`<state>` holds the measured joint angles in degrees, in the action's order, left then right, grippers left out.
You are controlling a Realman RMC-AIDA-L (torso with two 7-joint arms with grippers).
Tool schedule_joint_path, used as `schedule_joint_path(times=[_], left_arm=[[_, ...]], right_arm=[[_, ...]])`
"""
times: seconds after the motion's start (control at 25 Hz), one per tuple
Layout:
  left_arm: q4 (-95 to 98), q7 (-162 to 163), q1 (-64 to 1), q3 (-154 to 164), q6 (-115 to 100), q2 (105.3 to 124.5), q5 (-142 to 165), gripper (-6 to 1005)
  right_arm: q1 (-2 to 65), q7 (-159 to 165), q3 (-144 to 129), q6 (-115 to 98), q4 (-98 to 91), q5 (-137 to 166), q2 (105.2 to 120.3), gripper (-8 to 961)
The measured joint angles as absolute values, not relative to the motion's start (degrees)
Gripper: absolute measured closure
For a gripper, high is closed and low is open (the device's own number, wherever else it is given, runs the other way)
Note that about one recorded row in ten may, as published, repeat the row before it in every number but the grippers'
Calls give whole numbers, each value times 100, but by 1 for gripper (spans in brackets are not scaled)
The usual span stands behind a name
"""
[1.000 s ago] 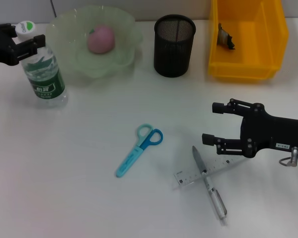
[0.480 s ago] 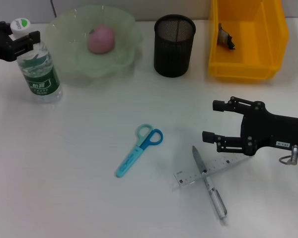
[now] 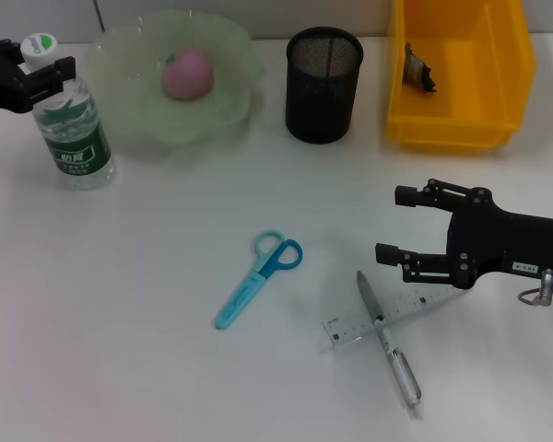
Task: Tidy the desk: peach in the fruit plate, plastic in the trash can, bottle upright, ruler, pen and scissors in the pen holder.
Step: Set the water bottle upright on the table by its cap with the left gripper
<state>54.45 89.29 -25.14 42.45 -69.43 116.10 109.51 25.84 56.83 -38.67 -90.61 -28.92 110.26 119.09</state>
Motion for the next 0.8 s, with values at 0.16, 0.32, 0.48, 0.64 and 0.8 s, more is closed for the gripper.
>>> schedule_joint_path(times=[0.16, 0.32, 0.48, 0.64, 0.8], left_arm=[[5445, 8929, -2514, 4246, -6942, 11610, 10951, 509], [5447, 8929, -2518, 4246, -6943, 11617, 10951, 500], [5449, 8929, -2520, 4245, -6943, 11621, 10951, 491], [5450, 8906, -2522, 4245, -6943, 11629, 10951, 482], [5450, 8866, -2523, 4244, -6943, 11637, 10951, 473]], right_arm=[[2583, 5683, -3867, -9060, -2892, 11026, 11909, 122], [2584, 5683, -3867, -9061, -2897, 11027, 11909, 122], [2584, 5683, -3867, -9061, -2900, 11028, 11909, 122], [2584, 5689, -3867, -9061, -2901, 11030, 11909, 123], [2584, 5689, -3867, -9061, -2901, 11030, 11909, 123]])
